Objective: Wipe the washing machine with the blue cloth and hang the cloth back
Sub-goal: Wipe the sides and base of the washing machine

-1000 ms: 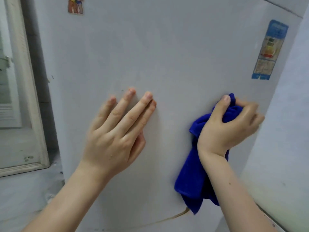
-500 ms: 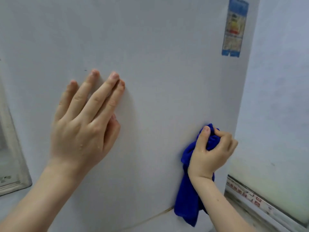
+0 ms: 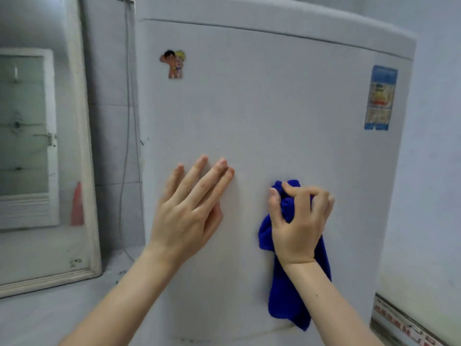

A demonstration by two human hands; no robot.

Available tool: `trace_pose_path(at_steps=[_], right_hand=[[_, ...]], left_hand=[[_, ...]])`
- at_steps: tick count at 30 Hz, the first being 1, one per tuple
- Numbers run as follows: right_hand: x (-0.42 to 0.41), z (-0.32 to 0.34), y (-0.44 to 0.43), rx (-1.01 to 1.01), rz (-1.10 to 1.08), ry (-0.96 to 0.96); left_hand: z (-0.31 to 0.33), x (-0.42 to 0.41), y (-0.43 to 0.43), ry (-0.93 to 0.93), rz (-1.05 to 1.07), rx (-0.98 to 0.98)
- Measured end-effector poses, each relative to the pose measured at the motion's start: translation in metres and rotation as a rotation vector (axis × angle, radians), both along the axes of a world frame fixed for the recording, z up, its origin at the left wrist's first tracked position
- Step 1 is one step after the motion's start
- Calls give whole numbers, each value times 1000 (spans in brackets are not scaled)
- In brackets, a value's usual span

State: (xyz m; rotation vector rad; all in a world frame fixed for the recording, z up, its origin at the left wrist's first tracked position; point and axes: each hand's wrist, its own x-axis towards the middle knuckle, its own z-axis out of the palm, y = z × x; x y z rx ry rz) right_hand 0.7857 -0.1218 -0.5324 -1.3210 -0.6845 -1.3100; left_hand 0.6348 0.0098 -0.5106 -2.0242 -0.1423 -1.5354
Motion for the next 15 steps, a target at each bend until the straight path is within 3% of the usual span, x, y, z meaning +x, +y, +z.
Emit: trace_pose_path(at_steps=[2, 4, 6, 12, 15], right_hand=[[33, 0, -19, 161, -12, 238], [60, 8, -38, 447, 44, 661], [64, 10, -42, 527, 46, 882], [-8, 43, 13, 411, -15, 456], [-51, 36, 36, 172, 1, 102]], left_hand=[[-2, -13, 10, -13, 57, 7], [1, -24, 14, -15, 84, -13], [4, -29, 14, 2, 78, -36], [4, -42, 12, -18, 57, -192], [7, -45, 13, 13, 16, -208]])
